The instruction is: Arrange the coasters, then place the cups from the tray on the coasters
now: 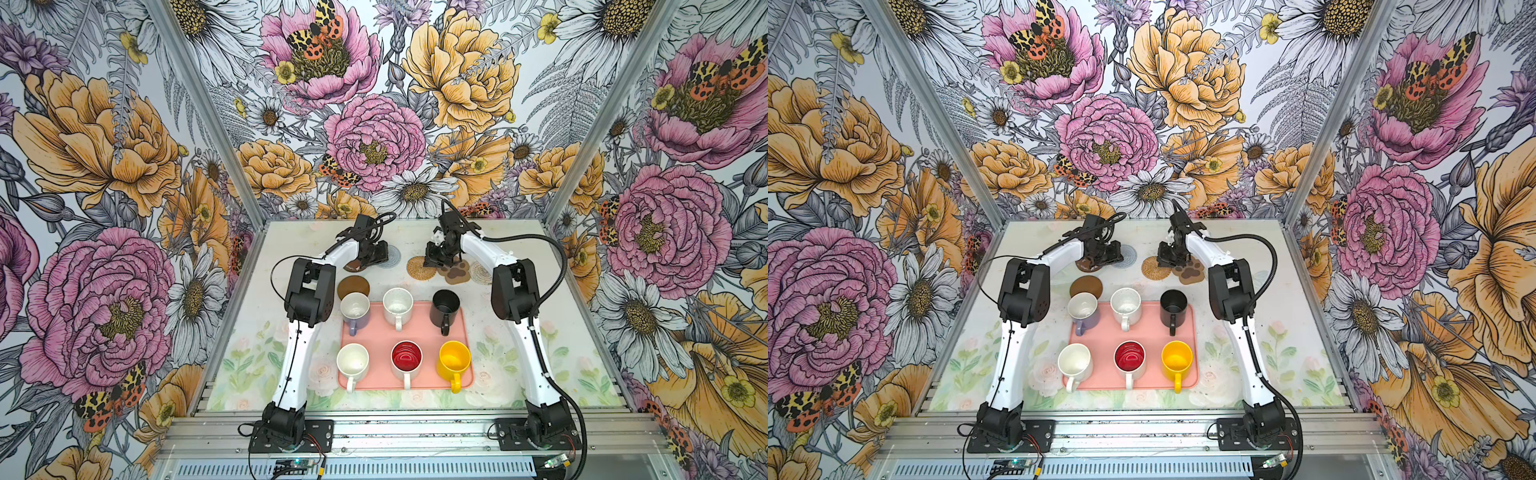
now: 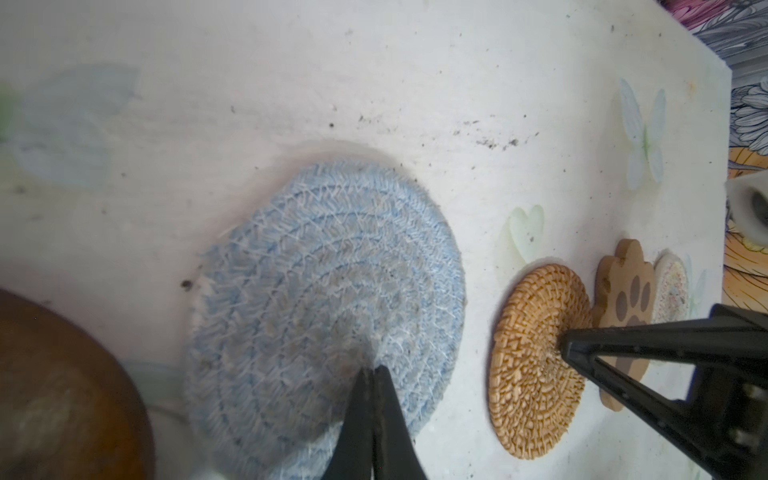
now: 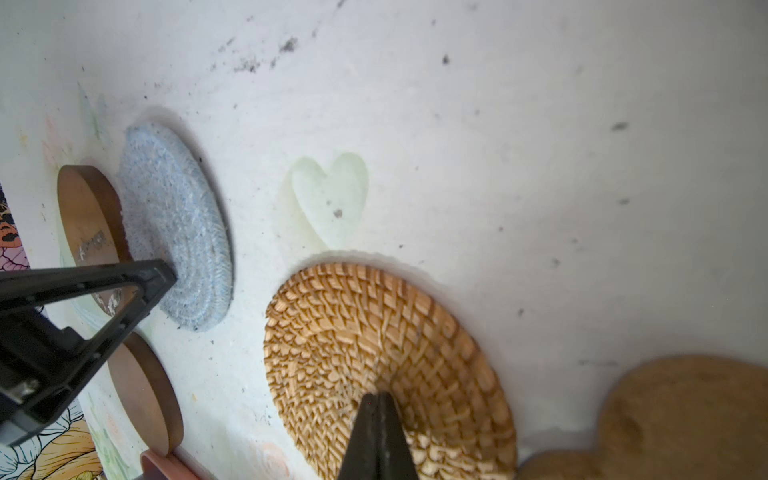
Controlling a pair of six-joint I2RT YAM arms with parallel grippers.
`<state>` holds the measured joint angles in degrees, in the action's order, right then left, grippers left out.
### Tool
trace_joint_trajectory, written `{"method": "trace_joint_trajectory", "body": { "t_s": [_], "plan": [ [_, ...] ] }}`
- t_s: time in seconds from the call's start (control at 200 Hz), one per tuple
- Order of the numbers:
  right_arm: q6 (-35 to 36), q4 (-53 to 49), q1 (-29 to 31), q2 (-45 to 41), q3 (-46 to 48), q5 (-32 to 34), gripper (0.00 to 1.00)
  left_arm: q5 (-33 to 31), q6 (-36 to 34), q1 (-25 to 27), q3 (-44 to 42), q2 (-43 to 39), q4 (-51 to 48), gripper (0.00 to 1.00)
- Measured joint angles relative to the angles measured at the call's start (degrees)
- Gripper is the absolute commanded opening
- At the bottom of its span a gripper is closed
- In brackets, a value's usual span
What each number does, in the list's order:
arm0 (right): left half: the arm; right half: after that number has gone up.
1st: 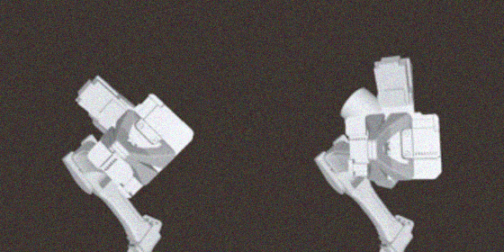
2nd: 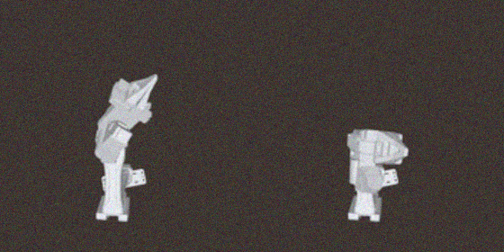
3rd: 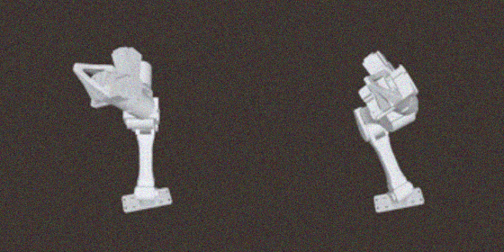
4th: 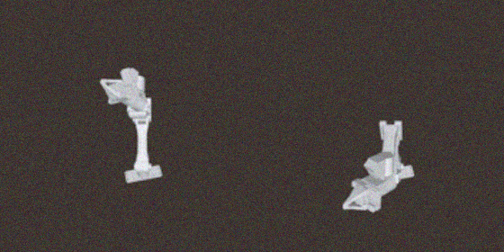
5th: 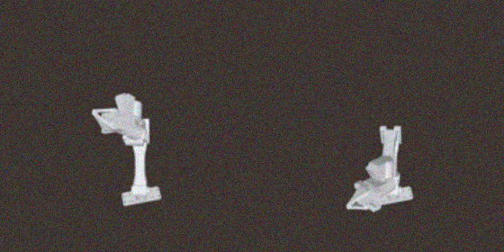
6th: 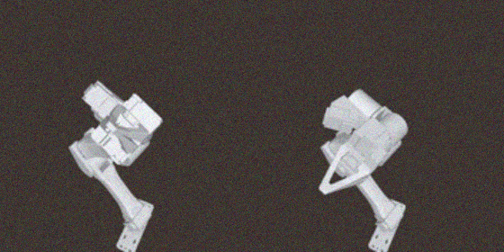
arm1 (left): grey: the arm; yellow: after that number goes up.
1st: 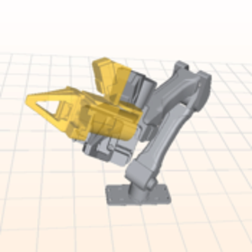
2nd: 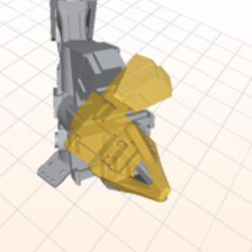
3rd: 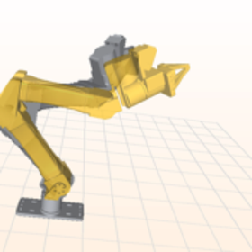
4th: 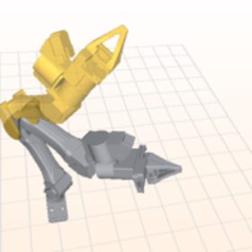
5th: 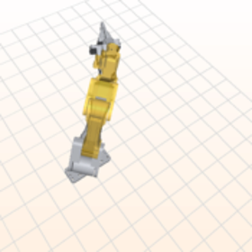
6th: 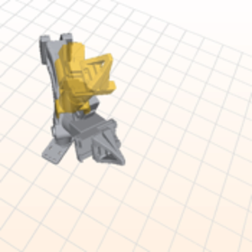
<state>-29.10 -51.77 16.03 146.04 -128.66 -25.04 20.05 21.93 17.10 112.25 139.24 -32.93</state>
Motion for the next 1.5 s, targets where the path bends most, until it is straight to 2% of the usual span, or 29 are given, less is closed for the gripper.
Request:
{"method": "trace_joint_trajectory", "body": {
  "t_s": [0.425,0.841,1.496],
  "plan": [
    [-1.29,-0.28,-0.26,3.48,-5.88,0.15,0.0,0.0,-0.04,0.46,-5.05,-2.14,4.85,0.0],
    [-1.97,-0.26,-0.26,4.55,-7.61,-0.24,0.0,-0.02,-0.92,2.03,-9.57,-5.31,4.68,0.0],
    [-1.97,-0.26,-0.26,4.52,-7.61,-1.11,0.0,-0.13,-0.81,2.14,-7.61,-5.38,0.46,0.0]
  ]
}}
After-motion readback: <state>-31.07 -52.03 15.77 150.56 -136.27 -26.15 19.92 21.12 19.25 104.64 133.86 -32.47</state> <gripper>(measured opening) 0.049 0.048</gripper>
